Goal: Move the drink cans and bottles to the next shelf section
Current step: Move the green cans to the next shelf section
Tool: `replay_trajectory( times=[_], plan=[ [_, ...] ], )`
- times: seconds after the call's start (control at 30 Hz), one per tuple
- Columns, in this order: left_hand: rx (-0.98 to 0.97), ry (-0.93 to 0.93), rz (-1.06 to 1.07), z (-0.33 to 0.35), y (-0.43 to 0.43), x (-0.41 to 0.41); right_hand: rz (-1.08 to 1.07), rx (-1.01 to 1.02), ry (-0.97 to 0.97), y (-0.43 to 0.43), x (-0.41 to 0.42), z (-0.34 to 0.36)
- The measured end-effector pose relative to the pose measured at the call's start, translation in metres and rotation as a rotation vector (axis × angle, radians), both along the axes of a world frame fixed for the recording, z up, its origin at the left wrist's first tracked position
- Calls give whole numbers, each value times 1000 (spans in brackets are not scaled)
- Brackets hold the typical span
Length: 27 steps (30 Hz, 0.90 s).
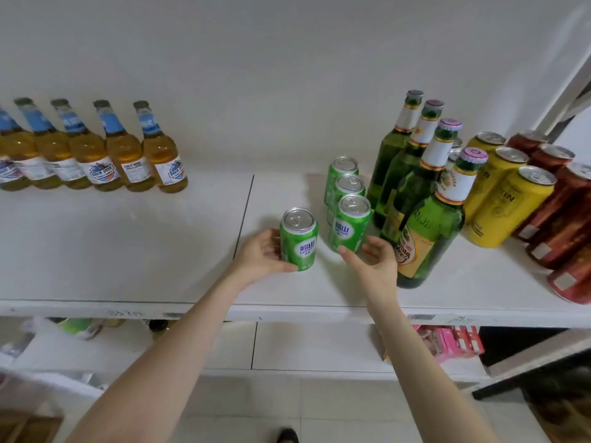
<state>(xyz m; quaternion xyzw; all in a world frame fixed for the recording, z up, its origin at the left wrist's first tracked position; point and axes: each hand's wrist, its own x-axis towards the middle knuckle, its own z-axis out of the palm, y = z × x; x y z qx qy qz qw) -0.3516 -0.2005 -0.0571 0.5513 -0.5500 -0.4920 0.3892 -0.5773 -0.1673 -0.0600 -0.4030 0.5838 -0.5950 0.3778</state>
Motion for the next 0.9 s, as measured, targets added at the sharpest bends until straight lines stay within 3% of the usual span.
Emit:
replay_trajectory(
  times=[0.17, 0.37, 0.9],
  plan=[
    [-9, 3, -28, 0, 11, -9, 193, -36, 100, 19, 7, 5],
    [-3, 22, -98, 0, 31, -38, 298, -53, 48, 34, 3, 13],
    [-14, -12, -158, 6, 34, -94, 261, -107, 2, 42, -39, 11]
  ],
)
